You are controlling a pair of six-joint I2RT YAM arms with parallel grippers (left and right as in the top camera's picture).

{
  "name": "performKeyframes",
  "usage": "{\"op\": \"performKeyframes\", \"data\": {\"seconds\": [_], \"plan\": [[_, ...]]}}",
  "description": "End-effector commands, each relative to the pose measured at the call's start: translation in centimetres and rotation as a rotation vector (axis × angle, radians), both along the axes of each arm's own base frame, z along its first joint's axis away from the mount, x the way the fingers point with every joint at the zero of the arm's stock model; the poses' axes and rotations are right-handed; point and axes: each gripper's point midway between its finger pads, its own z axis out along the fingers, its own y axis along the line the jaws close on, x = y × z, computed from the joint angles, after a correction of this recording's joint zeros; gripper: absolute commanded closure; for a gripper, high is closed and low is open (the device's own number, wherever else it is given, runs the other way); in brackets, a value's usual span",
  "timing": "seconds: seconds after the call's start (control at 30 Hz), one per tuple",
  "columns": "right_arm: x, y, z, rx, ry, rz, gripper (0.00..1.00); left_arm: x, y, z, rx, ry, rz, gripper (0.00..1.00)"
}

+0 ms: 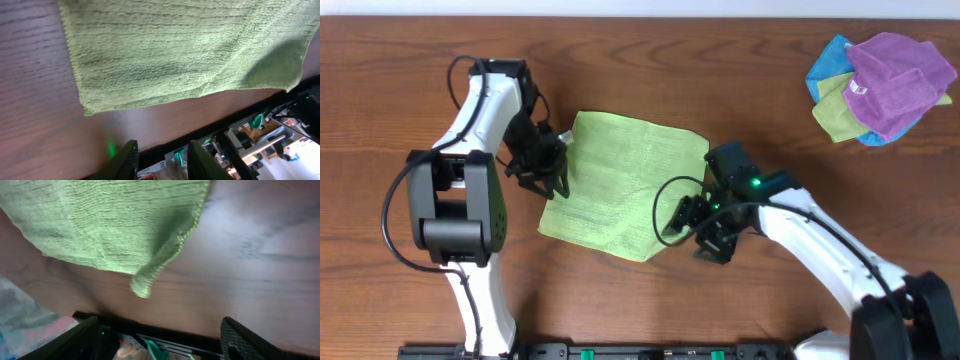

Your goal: Fold the cloth

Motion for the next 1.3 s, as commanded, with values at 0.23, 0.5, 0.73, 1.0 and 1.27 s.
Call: {"op": "performKeyframes", "data": {"seconds": [0.23,0.5,0.73,1.0,1.27], "plan": [[8.6,0.8,1.9,-0.012,-0.427,-0.021,0.49,2.8,-2.8,-0.3,-0.018,-0.185,-0.079,0.59],[12.9,1.7,-1.1,-0.022,-0.638,0.188,0.99,9.4,-4.5,-1.4,-0.053,-0.485,-0.099,0.53],[11.5,0.6,-5.3,-0.078,-0.521,0.24,0.98,10.6,-3.9,-1.8,-0.013,-0.536,-0.109,0.52],[12.1,-0.9,-5.7,-0.168,-0.537,0.224,0.99,8.2,-2.7,-5.4,0.048,-0.466,-0.109,0.53],[13.1,-1.5,-5.6,-0.221,-0.59,0.238,0.98,8.0,-2.8,-6.6,0.064,-0.454,-0.051,0.57]]}}
